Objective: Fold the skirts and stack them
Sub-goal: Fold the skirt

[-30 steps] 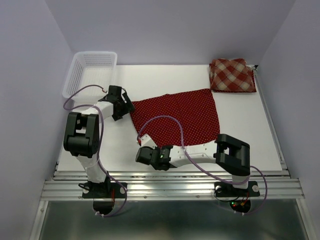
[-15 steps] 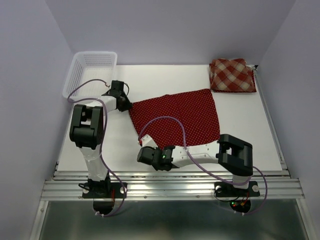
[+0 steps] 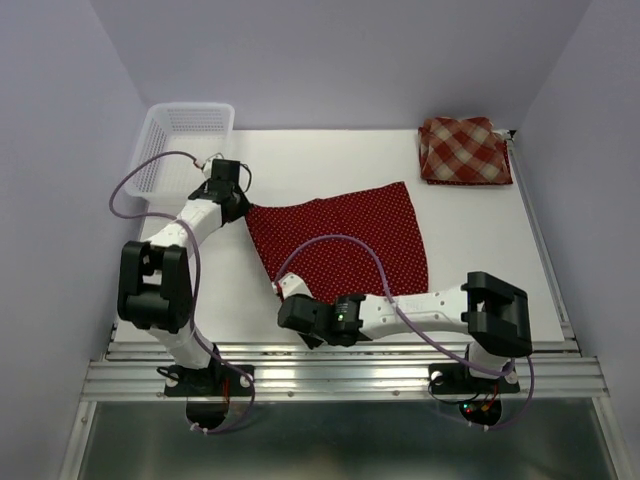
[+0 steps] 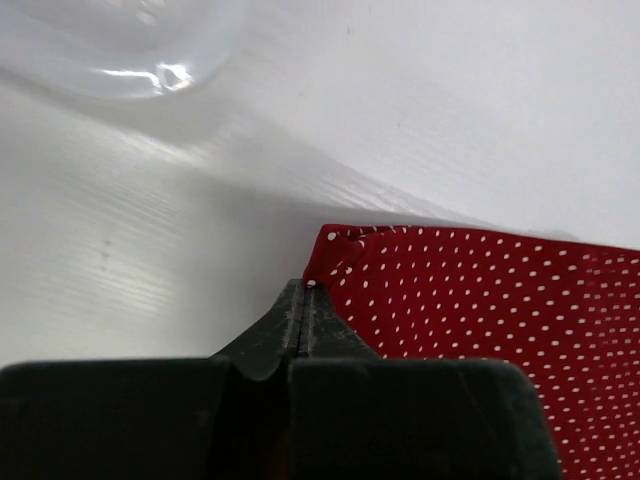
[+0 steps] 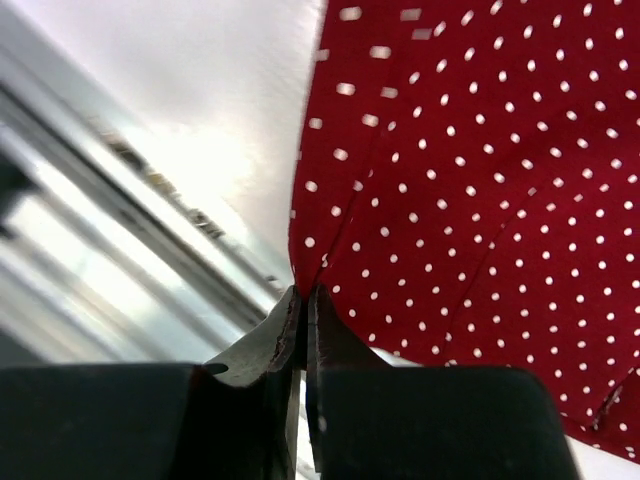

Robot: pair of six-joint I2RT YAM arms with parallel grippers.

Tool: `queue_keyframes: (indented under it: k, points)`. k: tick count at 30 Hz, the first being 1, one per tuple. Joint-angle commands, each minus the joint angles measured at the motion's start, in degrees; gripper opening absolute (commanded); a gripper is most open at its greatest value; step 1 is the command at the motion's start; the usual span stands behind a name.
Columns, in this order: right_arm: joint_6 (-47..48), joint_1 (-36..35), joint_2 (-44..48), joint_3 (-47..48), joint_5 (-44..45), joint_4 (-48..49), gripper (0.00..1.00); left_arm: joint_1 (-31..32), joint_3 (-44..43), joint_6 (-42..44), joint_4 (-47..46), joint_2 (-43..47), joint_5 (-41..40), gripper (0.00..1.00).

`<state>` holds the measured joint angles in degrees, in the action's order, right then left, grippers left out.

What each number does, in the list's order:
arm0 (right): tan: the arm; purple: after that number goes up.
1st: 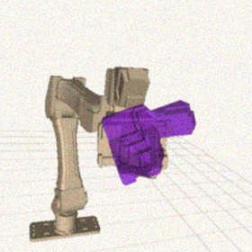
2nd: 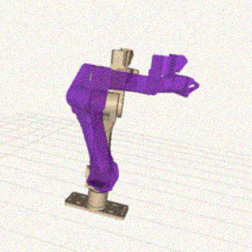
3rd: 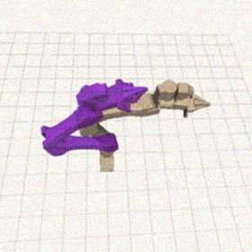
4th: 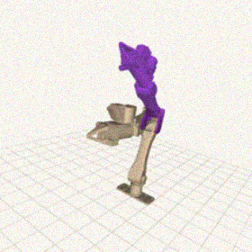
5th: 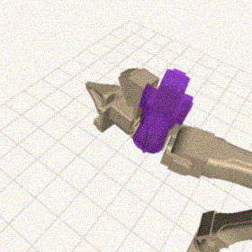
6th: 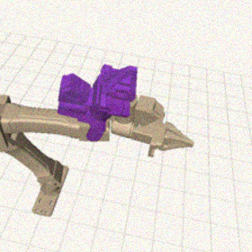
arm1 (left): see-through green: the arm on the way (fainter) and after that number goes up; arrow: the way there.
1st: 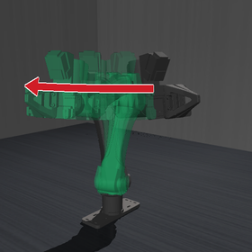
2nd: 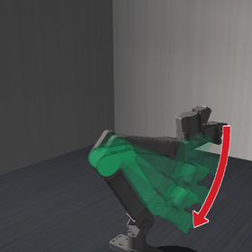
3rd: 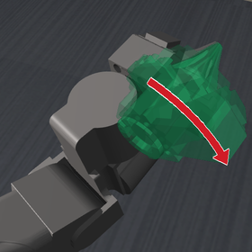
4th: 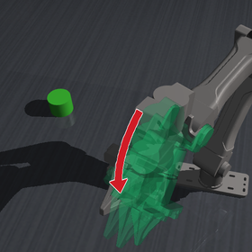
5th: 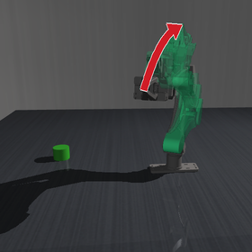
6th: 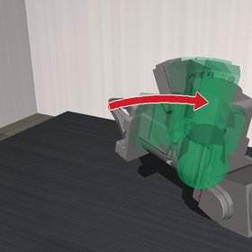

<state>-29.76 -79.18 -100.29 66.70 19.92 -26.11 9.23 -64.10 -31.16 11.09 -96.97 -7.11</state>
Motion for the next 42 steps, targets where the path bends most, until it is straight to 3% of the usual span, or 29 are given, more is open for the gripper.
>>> queue_keyframes:
  k: [1,3,9,14,21,33,42]
  points:
    - [0.2,-1.8,3.3,0.8,-3.9,3.6,0.01,-0.1,-1.4,0.0,2.8,8.5,-11.4,0.00]
    - [0.4,-2.8,4.0,0.7,-5.1,3.9,0.01,-0.1,-2.8,-1.2,6.5,9.3,-15.1,0.00]
    - [-2.1,-3.4,8.0,-1.0,-8.2,5.8,0.01,-0.1,-5.3,-3.1,11.0,10.3,-15.8,0.00]
    - [-5.7,-3.4,13.3,-3.1,-2.5,3.6,0.01,1.2,-7.6,-3.6,11.4,12.4,-14.6,0.00]
    - [-7.2,5.2,19.3,-5.8,-1.3,-0.7,0.01,5.3,-14.7,-3.3,10.3,10.1,-12.7,0.00]
    - [-6.5,17.7,29.1,-10.2,-1.0,-5.8,0.01,13.0,-37.5,-1.8,11.5,-5.8,-11.2,0.00]
    - [-8.5,21.0,32.1,-10.6,-0.7,-10.8,0.01,18.1,-54.7,0.7,11.2,-18.5,-7.7,0.00]
